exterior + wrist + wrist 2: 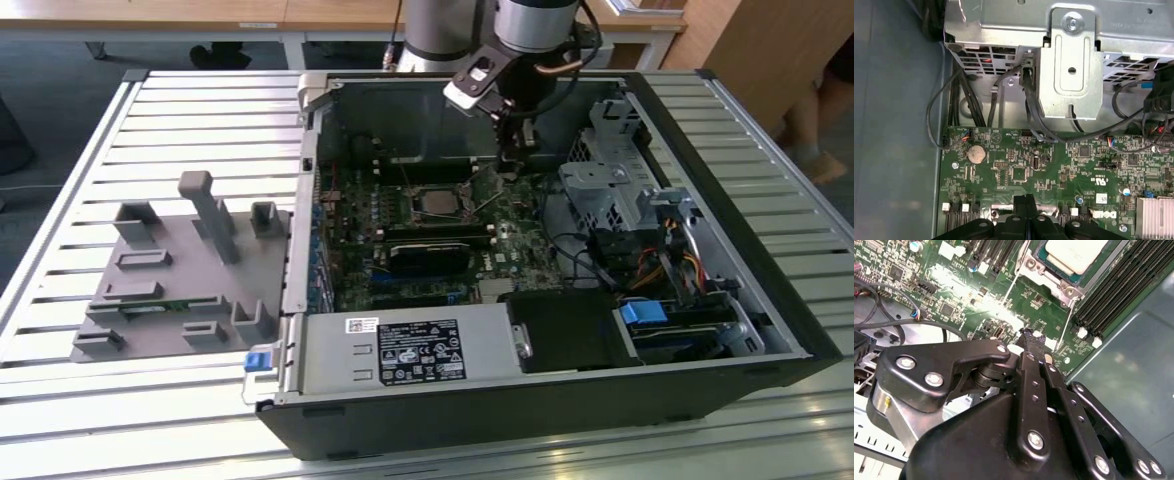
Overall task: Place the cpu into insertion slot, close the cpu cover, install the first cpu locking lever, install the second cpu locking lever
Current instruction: 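Close the cpu cover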
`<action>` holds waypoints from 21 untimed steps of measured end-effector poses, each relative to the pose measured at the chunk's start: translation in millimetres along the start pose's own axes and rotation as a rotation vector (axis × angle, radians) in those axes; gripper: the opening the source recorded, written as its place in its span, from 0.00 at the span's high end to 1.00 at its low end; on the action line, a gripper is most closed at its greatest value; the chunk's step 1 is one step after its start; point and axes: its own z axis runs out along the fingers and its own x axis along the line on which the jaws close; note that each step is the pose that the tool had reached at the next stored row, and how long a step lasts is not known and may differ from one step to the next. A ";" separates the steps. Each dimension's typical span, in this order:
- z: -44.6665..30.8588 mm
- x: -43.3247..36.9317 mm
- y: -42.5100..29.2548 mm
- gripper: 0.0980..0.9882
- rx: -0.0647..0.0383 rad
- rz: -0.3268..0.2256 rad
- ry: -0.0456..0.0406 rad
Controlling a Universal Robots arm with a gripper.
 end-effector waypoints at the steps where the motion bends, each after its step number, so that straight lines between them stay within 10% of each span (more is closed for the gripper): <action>1: 0.1 0.0 0.9 0.99 0.000 0.000 -0.0003; 21: 5.0 1.2 16.0 0.99 0.001 0.000 -0.0095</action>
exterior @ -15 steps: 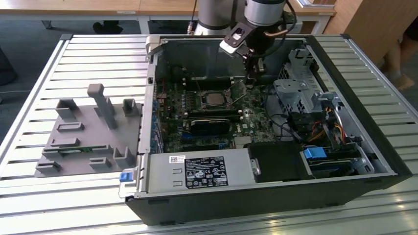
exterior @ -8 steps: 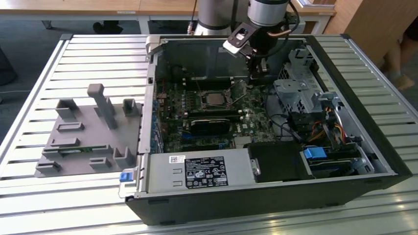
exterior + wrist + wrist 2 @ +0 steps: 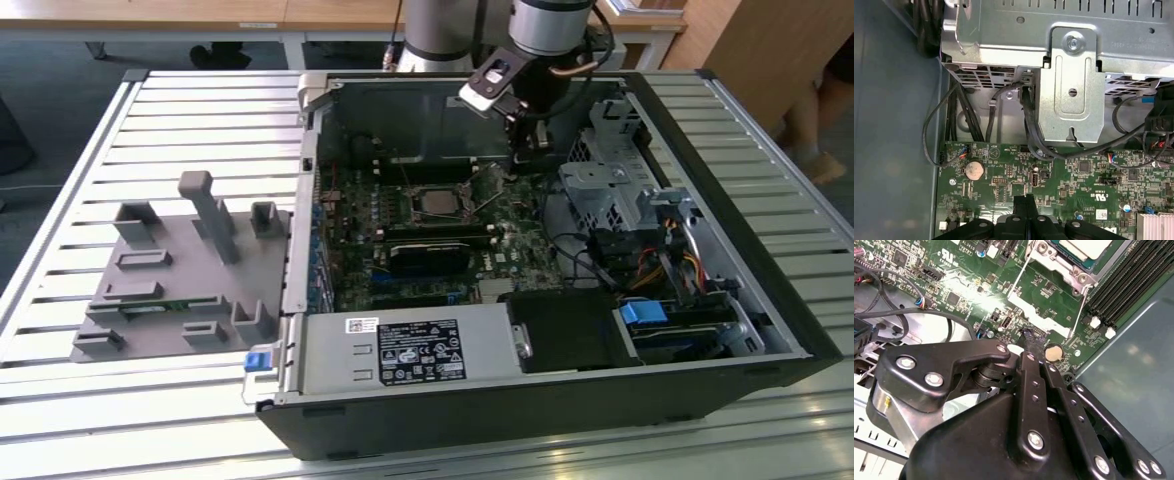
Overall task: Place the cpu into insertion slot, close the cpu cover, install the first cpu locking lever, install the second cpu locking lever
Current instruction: 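Close the cpu cover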
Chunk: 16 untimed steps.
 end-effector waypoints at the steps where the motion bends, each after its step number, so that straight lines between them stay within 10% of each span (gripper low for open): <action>1: 0.6 0.2 0.3 0.99 0.000 0.000 -0.0002; 16: 10.8 1.6 -2.0 0.99 0.007 0.000 -0.0023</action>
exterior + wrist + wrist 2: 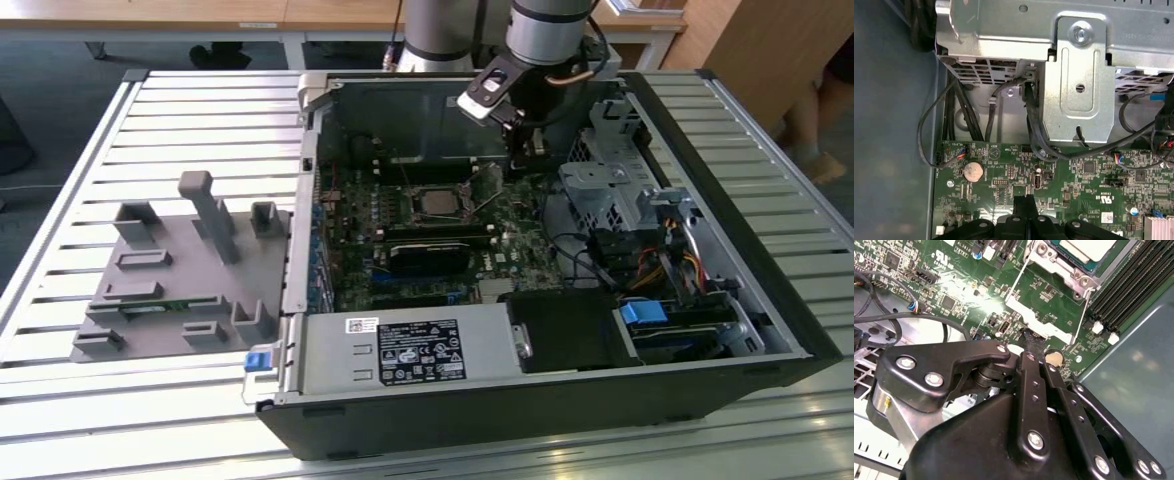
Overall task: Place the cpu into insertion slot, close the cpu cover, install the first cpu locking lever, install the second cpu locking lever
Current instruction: 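Close the cpu cover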
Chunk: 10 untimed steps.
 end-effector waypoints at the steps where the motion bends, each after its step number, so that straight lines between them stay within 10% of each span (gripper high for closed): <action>1: 0.0 0.0 -1.3 0.99 0.000 0.000 0.0000; 10: -0.2 0.4 -16.7 0.99 0.000 0.000 -0.0001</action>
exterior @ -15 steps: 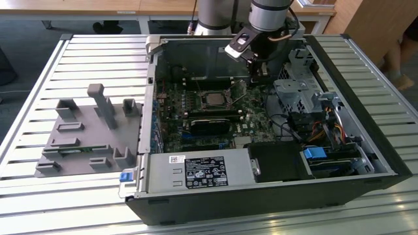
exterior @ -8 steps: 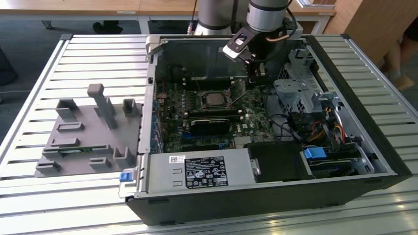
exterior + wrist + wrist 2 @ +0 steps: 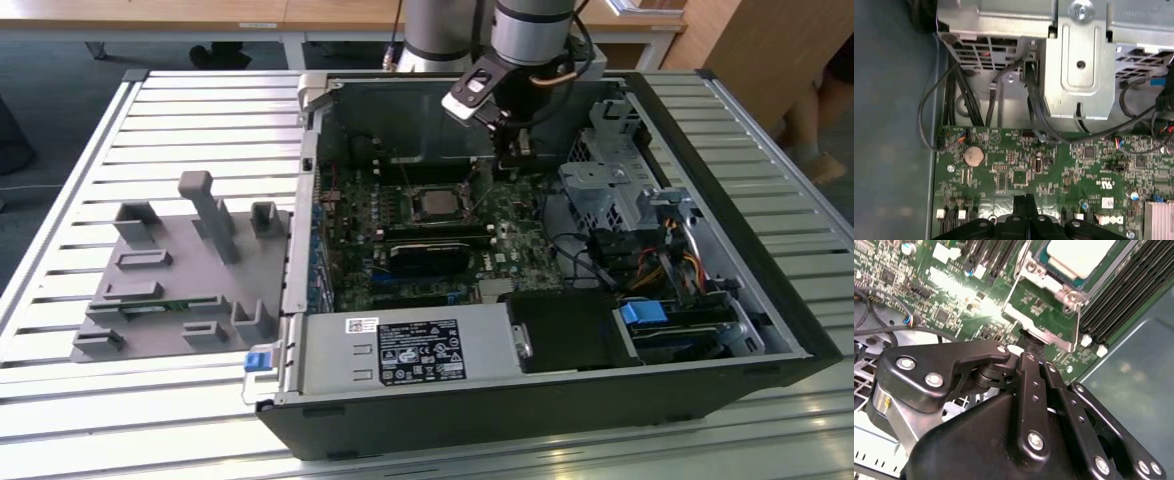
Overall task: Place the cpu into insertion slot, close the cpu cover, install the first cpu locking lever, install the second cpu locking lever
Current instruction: 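Close the cpu cover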
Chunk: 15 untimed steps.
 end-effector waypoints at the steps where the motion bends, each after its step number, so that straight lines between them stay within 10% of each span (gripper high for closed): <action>1: 0.0 0.0 -1.1 0.99 0.000 0.000 0.0000; 15: 0.3 0.7 -22.8 0.99 -0.001 0.000 0.0002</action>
